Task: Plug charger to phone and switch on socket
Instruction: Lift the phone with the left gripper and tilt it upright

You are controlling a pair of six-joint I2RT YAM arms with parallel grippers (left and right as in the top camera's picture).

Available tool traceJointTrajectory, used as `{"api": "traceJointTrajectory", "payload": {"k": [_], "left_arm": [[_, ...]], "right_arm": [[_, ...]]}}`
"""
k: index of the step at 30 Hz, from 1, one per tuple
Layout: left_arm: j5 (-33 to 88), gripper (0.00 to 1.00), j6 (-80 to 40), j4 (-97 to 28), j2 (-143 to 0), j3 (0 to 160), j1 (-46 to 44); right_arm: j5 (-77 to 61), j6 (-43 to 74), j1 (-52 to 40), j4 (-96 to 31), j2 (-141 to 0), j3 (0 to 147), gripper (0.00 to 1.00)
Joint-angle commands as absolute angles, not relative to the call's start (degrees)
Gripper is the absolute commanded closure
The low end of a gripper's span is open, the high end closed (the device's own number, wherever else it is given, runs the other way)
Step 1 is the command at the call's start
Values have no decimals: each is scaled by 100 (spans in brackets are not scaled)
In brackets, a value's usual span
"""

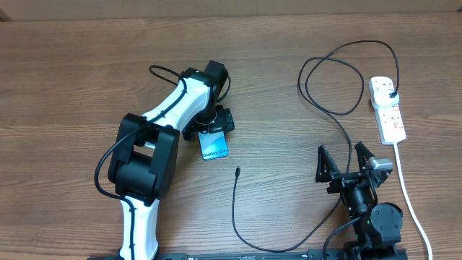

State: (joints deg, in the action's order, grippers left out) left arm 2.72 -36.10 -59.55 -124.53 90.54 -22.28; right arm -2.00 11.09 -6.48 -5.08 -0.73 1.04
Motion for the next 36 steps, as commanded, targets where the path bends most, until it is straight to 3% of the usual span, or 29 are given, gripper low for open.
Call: {"api": "traceJointTrajectory", "payload": {"k": [1, 7, 16, 19, 36], "left_arm": [[237, 5, -3555, -5712, -12591, 8836, -2189], [412, 13, -3553, -5435, -12591, 8639, -2198], [408, 16, -3551, -5435, -12591, 8639, -2198], [454, 23, -3535, -5435, -12591, 8641, -2200], [1874, 32, -2370, -5487, -12589, 8652, -1675]], "right_arm": [[-141, 1037, -670, -471, -16, 45, 0], [-139, 1037, -670, -471, -16, 45, 0], [-421, 1278, -670, -445, -16, 45, 0], [-416, 1347, -670, -445, -16, 45, 0], [-416, 1347, -670, -445, -16, 45, 0]]}}
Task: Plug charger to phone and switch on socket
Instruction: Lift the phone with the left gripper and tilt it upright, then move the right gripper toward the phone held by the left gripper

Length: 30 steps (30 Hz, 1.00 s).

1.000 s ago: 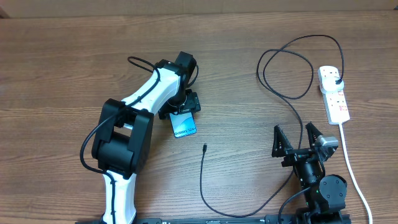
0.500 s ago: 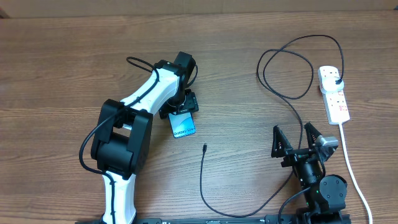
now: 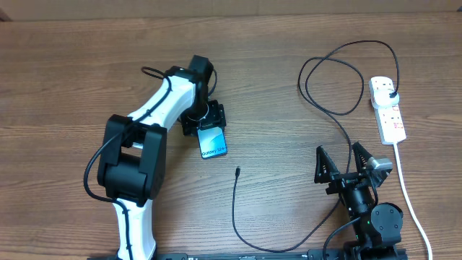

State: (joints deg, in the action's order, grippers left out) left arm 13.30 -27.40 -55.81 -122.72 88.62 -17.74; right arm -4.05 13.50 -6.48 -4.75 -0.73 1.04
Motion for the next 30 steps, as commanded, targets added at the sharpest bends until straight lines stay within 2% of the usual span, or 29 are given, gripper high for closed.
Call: {"api": "traceJointTrajectory", "payload": {"k": [1, 18, 25, 30], "left_arm": [[1876, 33, -2355, -5516, -12589, 8652, -1636], [3133, 30, -1918, -5669, -12589, 8652, -1352], [4285, 29, -1214, -5701, -12589, 8652, -1205], [4587, 29, -1164, -5942, -12589, 8652, -1085]], "right_arm": [[-416, 1347, -670, -445, -16, 45, 0], [-421, 1350, -670, -443, -16, 45, 0], [-445, 1374, -670, -443, -16, 45, 0], [-1037, 1975, -670, -228, -16, 97, 0]]}}
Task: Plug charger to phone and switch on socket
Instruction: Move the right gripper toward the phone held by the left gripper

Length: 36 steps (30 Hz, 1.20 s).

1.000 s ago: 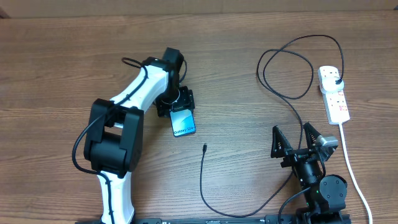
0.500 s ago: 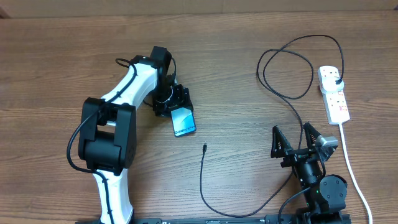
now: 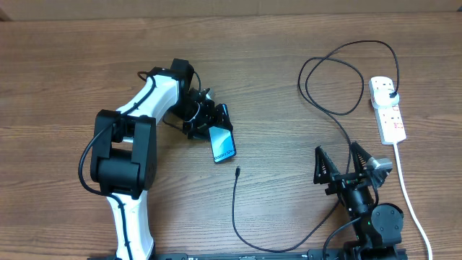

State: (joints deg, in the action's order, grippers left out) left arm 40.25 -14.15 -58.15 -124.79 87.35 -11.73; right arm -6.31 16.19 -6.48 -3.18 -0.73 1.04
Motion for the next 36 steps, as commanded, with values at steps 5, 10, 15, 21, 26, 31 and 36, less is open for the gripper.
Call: {"api": "traceJointTrajectory", "payload": {"k": [5, 10, 15, 21, 26, 31, 36], "left_arm": [[4936, 28, -906, -6329, -12589, 8652, -1000], [5419, 28, -867, -6587, -12589, 8652, -967], [6060, 28, -851, -6746, -12589, 8652, -967], [6637, 27, -856, -7048, -12589, 8652, -978], [6785, 24, -856, -7422, -12589, 8652, -982], [6803, 24, -851, -7723, -12589, 8652, -985], [6829, 24, -849, -7762, -12589, 8652, -1037]], "right_arm": [[-1125, 2281, -670, -884, -64, 687, 0], [-1127, 2274, -670, -1778, -709, 1957, 0], [-1146, 2270, -670, -3234, -2078, 3852, 0], [-1398, 2274, -670, -5592, -4056, 6101, 0], [-2027, 2272, -670, -5990, -5041, 6792, 0], [-3277, 2252, -670, -6025, -5596, 6788, 0], [-4357, 2250, -683, -6121, -6250, 6783, 0]]}}
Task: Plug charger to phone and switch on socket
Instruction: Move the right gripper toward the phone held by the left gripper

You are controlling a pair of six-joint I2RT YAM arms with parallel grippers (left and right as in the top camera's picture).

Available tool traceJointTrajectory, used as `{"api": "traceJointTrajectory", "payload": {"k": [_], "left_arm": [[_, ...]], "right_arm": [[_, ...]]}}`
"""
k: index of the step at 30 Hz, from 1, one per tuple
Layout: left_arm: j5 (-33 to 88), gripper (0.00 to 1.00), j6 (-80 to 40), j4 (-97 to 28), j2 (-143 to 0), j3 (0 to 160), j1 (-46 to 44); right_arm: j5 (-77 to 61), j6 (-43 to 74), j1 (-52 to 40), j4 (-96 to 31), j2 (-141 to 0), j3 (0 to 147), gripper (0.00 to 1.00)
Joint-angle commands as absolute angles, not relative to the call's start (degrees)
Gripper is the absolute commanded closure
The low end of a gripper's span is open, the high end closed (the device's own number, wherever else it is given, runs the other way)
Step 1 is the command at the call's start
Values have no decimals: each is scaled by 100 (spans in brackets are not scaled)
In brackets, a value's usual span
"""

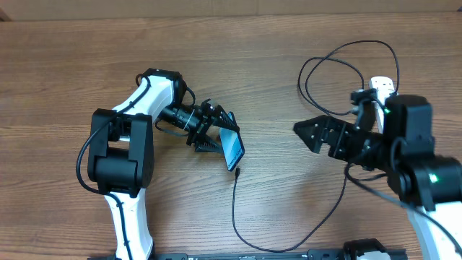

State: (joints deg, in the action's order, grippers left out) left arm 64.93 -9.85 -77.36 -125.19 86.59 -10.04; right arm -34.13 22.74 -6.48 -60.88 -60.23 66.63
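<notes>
My left gripper (219, 135) is shut on the upper end of the phone (232, 148), which has a blue screen and hangs tilted with its lower end just above the table. The free tip (237, 172) of the black charger cable (233, 209) lies right below the phone's lower end. My right gripper (303, 132) hovers over the table's middle right, pointing left, its fingers seen edge-on. The white power strip (381, 84) is mostly hidden behind the right arm.
The cable loops (332, 79) over the back right of the wooden table (72, 58) and runs down past the right arm to the front edge. The left arm's white links (119, 166) stretch from the front left.
The left gripper has carried the phone a little right and nearer, down to the cable tip. The right arm has left its rest pose at the front right and now reaches left above the table.
The left gripper first held the phone flat on the table left of centre. Then the arm's wrist had shifted left and the phone was turned and tilted. Now the phone's lower end is at the cable tip, and the right arm, parked until now, is raised.
</notes>
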Motion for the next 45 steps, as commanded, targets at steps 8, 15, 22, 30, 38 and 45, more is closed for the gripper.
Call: {"api": "traceJointTrajectory", "payload": {"k": [8, 15, 22, 30, 38, 45], "left_arm": [[6820, 24, -854, -7618, -12589, 8652, -1260], [6801, 24, -854, -7612, -12589, 8652, -1378], [6764, 24, -854, -7579, -12589, 8652, -1437], [6687, 24, -849, -7548, -12589, 8652, -1439], [6469, 24, -856, -7408, -12589, 8652, -1439], [6386, 23, -862, -7363, -12589, 8652, -1437]], "right_arm": [[-4174, 2233, -1253, -6357, -7415, 6779, 0], [-3664, 2281, -2226, -5959, -8204, 6779, 5], [-2674, 3326, -2869, -5450, -8877, 6779, 5], [-2657, 3625, -3297, -4958, -9201, 6779, 20], [-2484, 3625, -3374, -4744, -9207, 6779, 58], [-2392, 3627, -3374, -4735, -9207, 6779, 73]]}}
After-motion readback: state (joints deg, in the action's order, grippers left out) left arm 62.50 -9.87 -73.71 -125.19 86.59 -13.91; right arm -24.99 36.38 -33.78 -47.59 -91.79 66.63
